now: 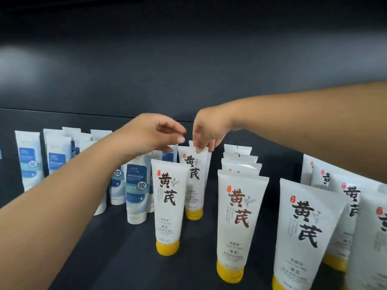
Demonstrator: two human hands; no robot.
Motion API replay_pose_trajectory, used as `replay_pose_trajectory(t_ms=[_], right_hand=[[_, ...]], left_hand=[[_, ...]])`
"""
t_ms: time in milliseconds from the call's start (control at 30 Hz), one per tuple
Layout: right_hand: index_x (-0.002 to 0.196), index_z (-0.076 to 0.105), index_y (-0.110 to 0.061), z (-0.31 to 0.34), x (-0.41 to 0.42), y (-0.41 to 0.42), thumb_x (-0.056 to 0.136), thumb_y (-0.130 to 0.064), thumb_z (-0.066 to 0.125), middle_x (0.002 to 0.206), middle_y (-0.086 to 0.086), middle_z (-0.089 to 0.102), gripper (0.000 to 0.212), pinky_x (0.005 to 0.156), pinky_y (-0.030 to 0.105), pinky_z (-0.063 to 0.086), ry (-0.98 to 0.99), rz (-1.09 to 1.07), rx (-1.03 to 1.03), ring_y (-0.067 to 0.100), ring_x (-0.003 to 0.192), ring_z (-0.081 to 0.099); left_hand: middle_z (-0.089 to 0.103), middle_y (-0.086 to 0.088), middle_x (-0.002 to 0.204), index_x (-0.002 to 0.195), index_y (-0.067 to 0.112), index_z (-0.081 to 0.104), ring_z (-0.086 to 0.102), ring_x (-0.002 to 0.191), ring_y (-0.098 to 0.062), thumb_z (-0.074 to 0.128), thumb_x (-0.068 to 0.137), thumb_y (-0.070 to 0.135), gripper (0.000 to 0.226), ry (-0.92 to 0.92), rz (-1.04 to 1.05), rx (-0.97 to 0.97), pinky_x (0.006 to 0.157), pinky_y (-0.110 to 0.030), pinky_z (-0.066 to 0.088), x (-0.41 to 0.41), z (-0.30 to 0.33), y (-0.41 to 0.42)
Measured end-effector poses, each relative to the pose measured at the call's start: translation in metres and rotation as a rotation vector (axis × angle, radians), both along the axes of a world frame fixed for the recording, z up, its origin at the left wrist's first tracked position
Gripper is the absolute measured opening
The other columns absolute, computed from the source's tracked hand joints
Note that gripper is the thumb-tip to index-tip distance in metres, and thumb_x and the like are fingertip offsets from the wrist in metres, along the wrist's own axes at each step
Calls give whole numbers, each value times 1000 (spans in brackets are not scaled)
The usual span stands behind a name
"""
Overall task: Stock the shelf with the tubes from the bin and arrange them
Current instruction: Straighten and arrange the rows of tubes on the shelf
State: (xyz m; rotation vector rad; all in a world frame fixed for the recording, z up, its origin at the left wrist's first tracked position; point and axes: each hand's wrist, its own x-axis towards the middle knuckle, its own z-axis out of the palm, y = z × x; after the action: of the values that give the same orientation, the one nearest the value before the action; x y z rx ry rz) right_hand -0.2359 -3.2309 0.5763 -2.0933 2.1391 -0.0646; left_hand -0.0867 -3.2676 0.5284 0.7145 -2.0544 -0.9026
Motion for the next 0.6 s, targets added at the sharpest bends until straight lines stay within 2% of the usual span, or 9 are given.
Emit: replay_pose_trajectory(t_ms=[67, 100, 200, 233, 267, 333, 400, 467, 600], right_hand=[[93, 61, -11, 5, 2, 4, 84, -11, 65, 76, -1, 60, 10, 72, 21, 52, -18, -16, 10, 10, 66, 61], [92, 61, -12, 8, 2, 6, 84, -11, 65, 76, 0, 59, 9, 73, 22, 52, -29, -30, 16, 10, 67, 61], [86, 62, -12, 22, 0, 14, 83, -10, 66, 79, 1, 61, 5, 74, 23, 52, -70, -73, -7, 10, 70, 61], [86, 63, -11, 28, -2, 16, 82, -10, 67, 79, 1, 62, 5, 75, 23, 52, -92, -82, -28, 10, 70, 61], [86, 64, -10, 33, -4, 19, 82, -10, 67, 79, 1, 63, 5, 75, 23, 53, -116, -88, -50, 10, 70, 61], [85, 64, -11, 43, -7, 23, 82, -11, 67, 77, 0, 64, 4, 73, 22, 54, -163, -95, -91, 9, 68, 61], [83, 64, -12, 51, -10, 26, 83, -11, 66, 76, -1, 64, 2, 73, 22, 54, -220, -97, -126, 9, 68, 60], [82, 64, -13, 58, -16, 27, 83, -13, 66, 76, 0, 65, 2, 74, 23, 54, -299, -102, -163, 9, 69, 61], [78, 62, -13, 64, -39, 26, 87, -19, 62, 72, 0, 65, 11, 73, 24, 53, -392, -193, -228, 9, 64, 60]], left_hand=[[66, 9, 75, 77, 25, 65, 60, 60, 4, 71, 77, 6, 20, -71, 17, -81, 62, -11, 54, -10, 8, 0], [66, 10, 77, 76, 27, 64, 61, 64, 3, 73, 75, 8, 21, -99, 34, -107, 66, -13, 53, -13, 12, -2], [66, 11, 92, 86, 29, 64, 62, 93, -8, 77, 71, 19, 23, -270, 62, -130, 93, -26, 46, -18, 19, -5], [67, 10, 95, 91, 28, 66, 62, 97, -10, 77, 71, 22, 23, -332, 59, -129, 96, -28, 45, -18, 20, -6], [70, 9, 94, 90, 27, 68, 63, 97, -11, 76, 72, 24, 20, -357, 59, -126, 95, -29, 45, -19, 21, -6], [73, 12, 79, 74, 30, 71, 64, 86, -8, 76, 70, 24, 9, -324, 43, -113, 87, -26, 45, -18, 26, -5], [72, 17, 69, 61, 33, 72, 63, 82, -5, 78, 60, 29, 7, -269, 26, -109, 90, -24, 44, -17, 36, -7], [71, 19, 73, 60, 34, 73, 62, 91, -5, 77, 53, 36, 8, -245, 47, -130, 98, -25, 39, -15, 47, -10], [70, 18, 84, 66, 31, 73, 59, 98, -5, 77, 65, 30, 4, -347, 86, -161, 100, -27, 36, -12, 58, -16]])
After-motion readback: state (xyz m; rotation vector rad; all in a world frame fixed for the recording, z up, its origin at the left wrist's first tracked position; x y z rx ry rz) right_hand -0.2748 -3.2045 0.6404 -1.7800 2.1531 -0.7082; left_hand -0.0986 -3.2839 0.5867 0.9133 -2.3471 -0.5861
